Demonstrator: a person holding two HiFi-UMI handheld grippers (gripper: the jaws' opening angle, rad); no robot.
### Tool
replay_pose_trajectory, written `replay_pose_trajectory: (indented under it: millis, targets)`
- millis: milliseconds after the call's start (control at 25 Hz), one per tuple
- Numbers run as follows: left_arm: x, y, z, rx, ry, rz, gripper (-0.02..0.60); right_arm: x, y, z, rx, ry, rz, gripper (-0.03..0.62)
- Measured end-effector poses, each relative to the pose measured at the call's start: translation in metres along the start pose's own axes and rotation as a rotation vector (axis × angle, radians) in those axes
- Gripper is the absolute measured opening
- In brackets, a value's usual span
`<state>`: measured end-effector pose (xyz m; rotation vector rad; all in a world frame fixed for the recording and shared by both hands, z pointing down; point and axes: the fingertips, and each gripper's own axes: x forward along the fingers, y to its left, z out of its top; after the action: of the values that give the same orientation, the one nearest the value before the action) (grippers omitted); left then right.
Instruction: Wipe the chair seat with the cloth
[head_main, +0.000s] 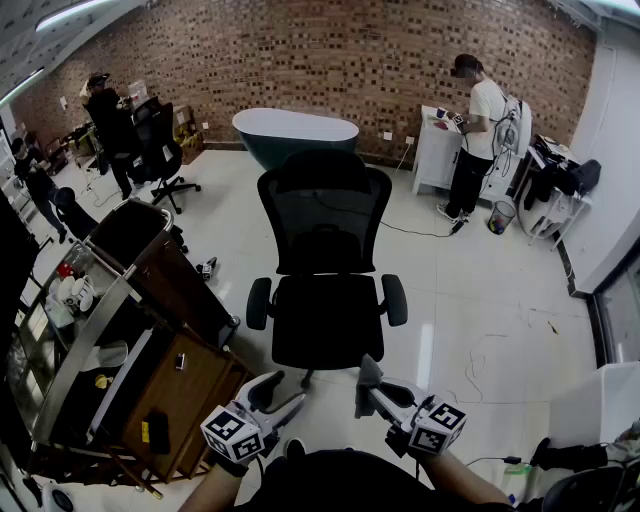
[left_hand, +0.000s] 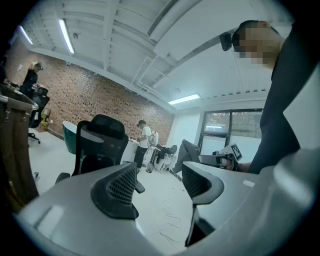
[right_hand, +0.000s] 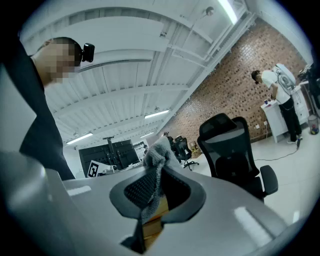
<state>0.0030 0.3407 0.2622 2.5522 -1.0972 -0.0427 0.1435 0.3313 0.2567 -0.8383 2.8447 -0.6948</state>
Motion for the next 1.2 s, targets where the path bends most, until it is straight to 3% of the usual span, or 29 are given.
replay_pose_trajectory:
  millis: [560, 800, 1200]
  targets:
    - [0.02, 0.025, -0.013, -0.009, -0.001, 0.047, 0.307, 0.017, -0.035, -0.004, 0.01, 0.03, 0.033, 0.035]
    - [0.035, 0.077, -0.009, -0.037, -0.003, 0.052, 0.307, 0.061, -0.057, -0.001, 0.015, 0.045, 0.023, 0.035]
    - [0.09, 0.197, 0.031, -0.046, 0.026, -0.069, 0.307, 0.169, -0.128, 0.025, 0.016, 0.026, -0.1, 0.035]
